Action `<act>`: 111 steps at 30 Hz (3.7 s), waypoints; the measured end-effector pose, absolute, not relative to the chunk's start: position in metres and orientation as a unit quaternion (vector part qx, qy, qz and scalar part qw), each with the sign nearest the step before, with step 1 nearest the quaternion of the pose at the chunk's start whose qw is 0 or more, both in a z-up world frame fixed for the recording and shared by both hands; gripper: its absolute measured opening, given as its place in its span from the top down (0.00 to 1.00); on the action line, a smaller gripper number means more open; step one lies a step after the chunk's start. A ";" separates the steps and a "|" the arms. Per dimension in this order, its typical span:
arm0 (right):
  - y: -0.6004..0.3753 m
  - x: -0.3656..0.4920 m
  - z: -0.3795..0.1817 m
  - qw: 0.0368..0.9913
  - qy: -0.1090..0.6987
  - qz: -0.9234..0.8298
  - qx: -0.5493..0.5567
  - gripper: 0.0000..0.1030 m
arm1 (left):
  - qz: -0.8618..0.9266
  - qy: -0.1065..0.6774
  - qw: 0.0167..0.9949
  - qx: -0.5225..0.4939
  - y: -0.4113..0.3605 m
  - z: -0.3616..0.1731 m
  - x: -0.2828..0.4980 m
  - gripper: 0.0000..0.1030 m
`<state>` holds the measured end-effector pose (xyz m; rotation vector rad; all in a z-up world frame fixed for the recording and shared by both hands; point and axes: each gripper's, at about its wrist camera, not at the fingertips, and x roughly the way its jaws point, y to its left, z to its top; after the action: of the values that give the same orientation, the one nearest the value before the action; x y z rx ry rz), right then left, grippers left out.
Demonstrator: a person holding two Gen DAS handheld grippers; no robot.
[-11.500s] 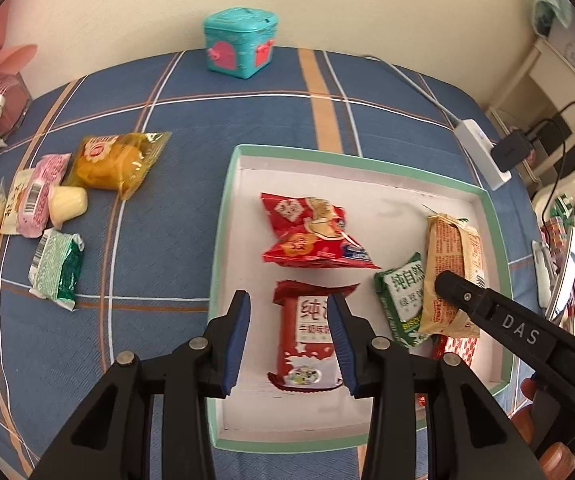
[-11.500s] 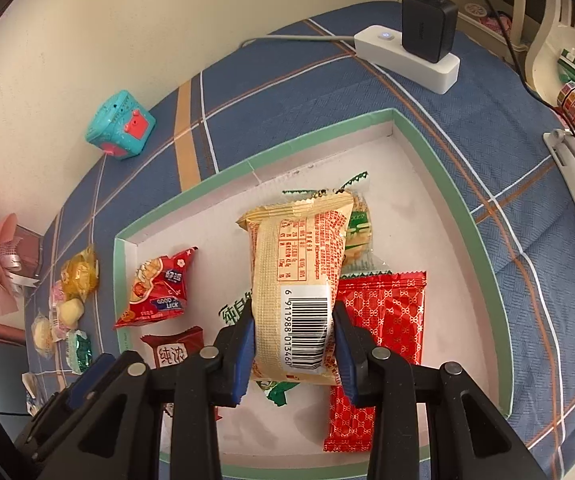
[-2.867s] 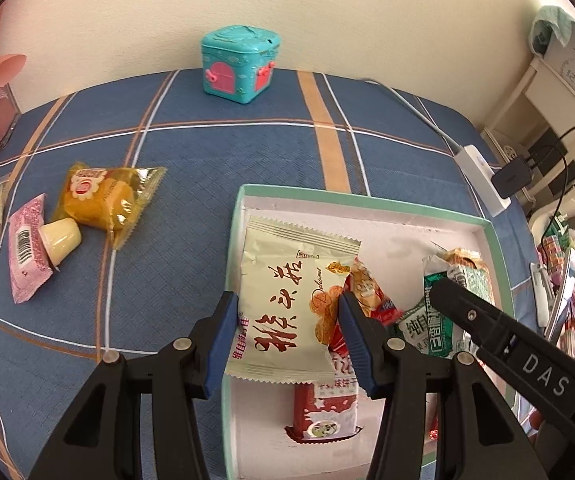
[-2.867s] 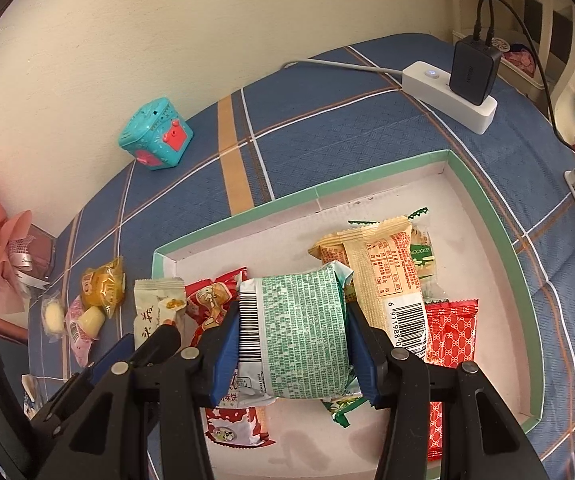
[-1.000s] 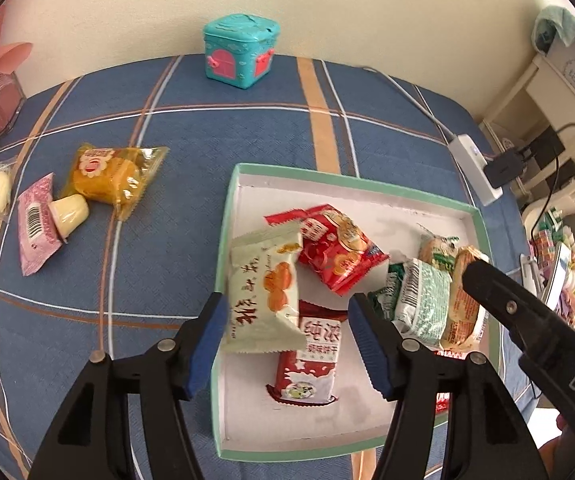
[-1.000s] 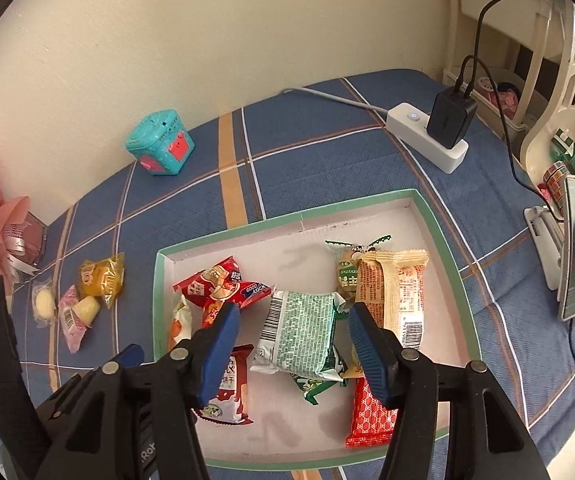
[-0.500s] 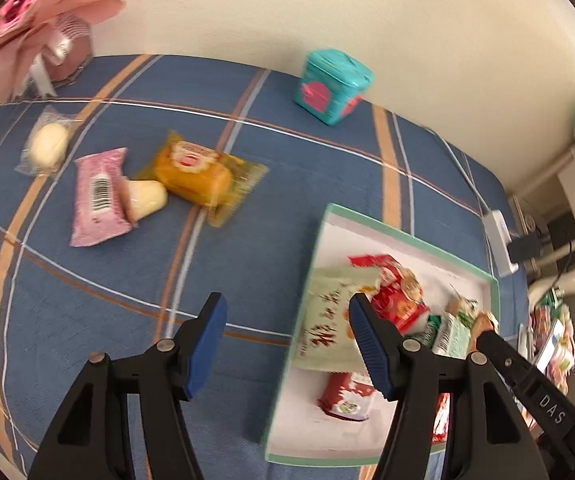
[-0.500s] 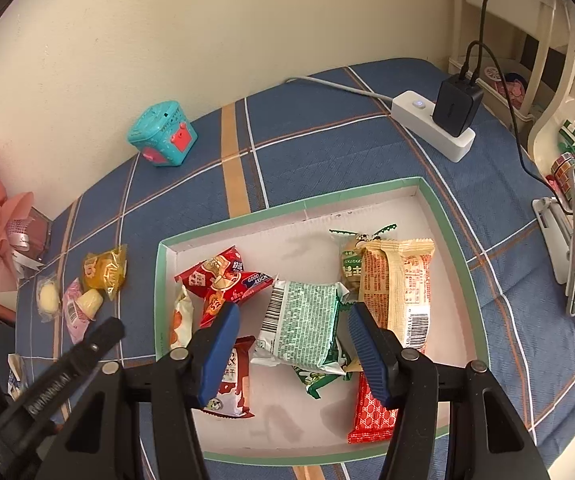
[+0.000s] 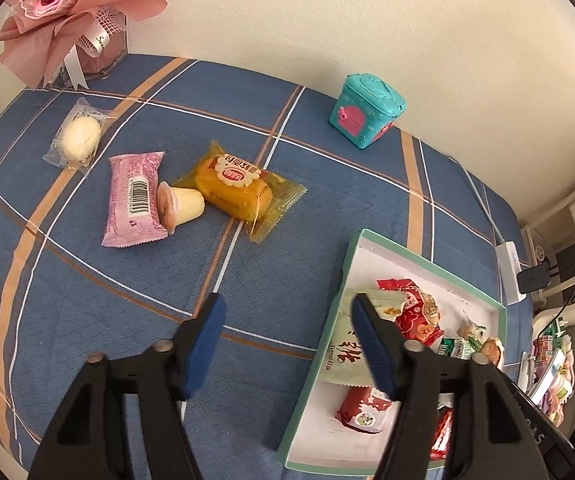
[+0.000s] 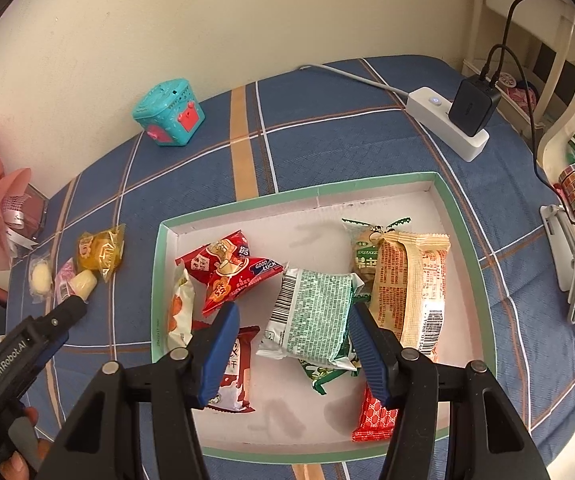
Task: Organize snacks
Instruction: 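Carry both packs into the white tray and open both tools to release, then move both tools back toward the remaining snacks, then grasp the clear-wrapped bun with left tool while right tool grasps the yellow cake pack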
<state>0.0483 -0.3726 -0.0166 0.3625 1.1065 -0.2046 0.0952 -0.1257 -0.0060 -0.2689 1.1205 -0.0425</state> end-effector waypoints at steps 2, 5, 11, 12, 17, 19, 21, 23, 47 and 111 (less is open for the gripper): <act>-0.373 0.049 -0.018 0.830 0.524 -0.099 0.167 0.20 | -0.016 0.524 0.843 -0.119 -0.127 -0.005 0.095 0.12; -0.373 0.050 -0.020 0.828 0.526 -0.101 0.164 0.19 | -0.011 0.519 0.848 -0.106 -0.128 -0.005 0.095 0.12; -0.373 0.050 -0.020 0.832 0.523 -0.106 0.155 0.04 | 0.006 0.513 0.854 -0.086 -0.128 -0.006 0.096 0.11; -0.373 0.050 -0.020 0.833 0.521 -0.108 0.154 0.03 | 0.008 0.513 0.854 -0.083 -0.128 -0.006 0.096 0.09; -0.376 0.050 -0.020 0.835 0.517 -0.116 0.148 0.00 | 0.020 0.505 0.859 -0.079 -0.126 -0.004 0.095 0.02; -0.377 0.049 -0.020 0.836 0.515 -0.116 0.149 0.00 | 0.023 0.502 0.861 -0.078 -0.125 -0.002 0.095 0.02; -0.377 0.049 -0.019 0.839 0.511 -0.116 0.149 0.00 | 0.024 0.499 0.863 -0.080 -0.123 0.000 0.095 0.02; -0.376 0.048 -0.017 0.842 0.505 -0.116 0.147 0.00 | 0.024 0.497 0.864 -0.081 -0.121 0.003 0.096 0.02; -0.314 0.059 -0.008 0.865 0.490 -0.076 0.079 0.00 | 0.112 0.489 0.865 -0.015 -0.063 0.014 0.093 0.02; -0.142 0.250 -0.090 0.806 0.577 -0.008 0.134 0.01 | 0.033 0.561 0.819 -0.119 0.118 -0.080 0.256 0.46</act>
<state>0.2503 -0.1416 -0.0898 0.2878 1.2349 -0.0163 0.2564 0.1185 -0.0796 -0.2526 1.1946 0.0695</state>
